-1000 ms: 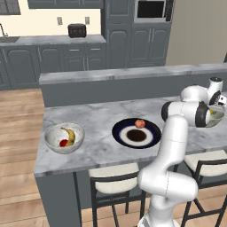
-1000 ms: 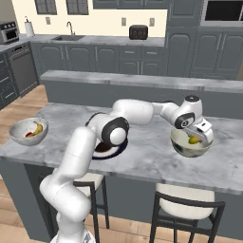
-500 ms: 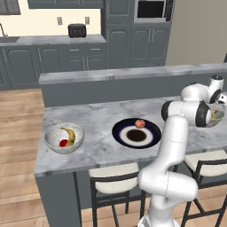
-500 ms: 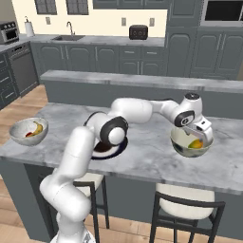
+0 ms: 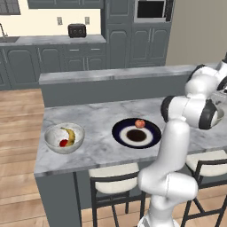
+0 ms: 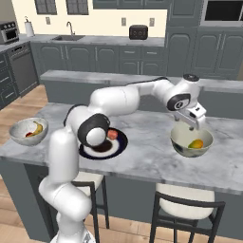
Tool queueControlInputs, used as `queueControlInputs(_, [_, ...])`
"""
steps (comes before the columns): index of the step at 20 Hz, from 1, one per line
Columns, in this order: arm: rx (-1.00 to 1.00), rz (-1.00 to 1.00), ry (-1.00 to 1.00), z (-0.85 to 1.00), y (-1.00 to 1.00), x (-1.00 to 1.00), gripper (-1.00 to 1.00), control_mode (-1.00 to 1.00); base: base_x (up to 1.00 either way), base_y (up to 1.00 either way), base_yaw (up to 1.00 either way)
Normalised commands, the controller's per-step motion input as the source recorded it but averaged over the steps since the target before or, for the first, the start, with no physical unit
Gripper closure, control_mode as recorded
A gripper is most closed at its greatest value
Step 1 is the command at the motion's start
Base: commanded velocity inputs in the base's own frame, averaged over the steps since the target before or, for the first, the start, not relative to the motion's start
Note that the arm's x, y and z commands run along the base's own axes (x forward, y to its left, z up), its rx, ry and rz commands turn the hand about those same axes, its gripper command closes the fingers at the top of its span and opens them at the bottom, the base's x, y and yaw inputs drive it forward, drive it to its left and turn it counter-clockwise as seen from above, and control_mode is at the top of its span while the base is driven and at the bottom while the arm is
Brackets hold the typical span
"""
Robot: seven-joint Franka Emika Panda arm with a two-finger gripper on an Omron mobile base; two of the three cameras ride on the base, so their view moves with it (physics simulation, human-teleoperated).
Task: Take the fruits from the plate on the dining counter and place two fruits in each bowl.
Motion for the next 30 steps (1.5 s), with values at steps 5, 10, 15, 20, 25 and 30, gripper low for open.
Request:
queueControlInputs(5, [0.00,0.44,0.02,0.29,1.00,-0.02,-1.00,-1.00,0.00,0.00,0.00])
queueControlInputs(10, [-0.03,0.31,0.03,0.12,1.00,-0.19,-1.00,-1.00,0.00,0.00,0.00])
queueControlInputs(15, [-0.13,-0.02,0.05,-0.19,1.00,0.04,-1.00,-1.00,0.00,0.00,0.00])
queueControlInputs(20, [0.00,-0.07,0.10,-0.25,0.99,0.55,-1.00,-1.00,0.00,0.00,0.00])
queueControlInputs(25, [0.04,-0.05,0.15,-0.15,1.00,0.44,-1.00,-1.00,0.00,0.00,0.00])
queueControlInputs(30, [0.01,0.02,0.16,-0.42,0.61,0.41,-1.00,-1.00,0.00,0.00,0.00])
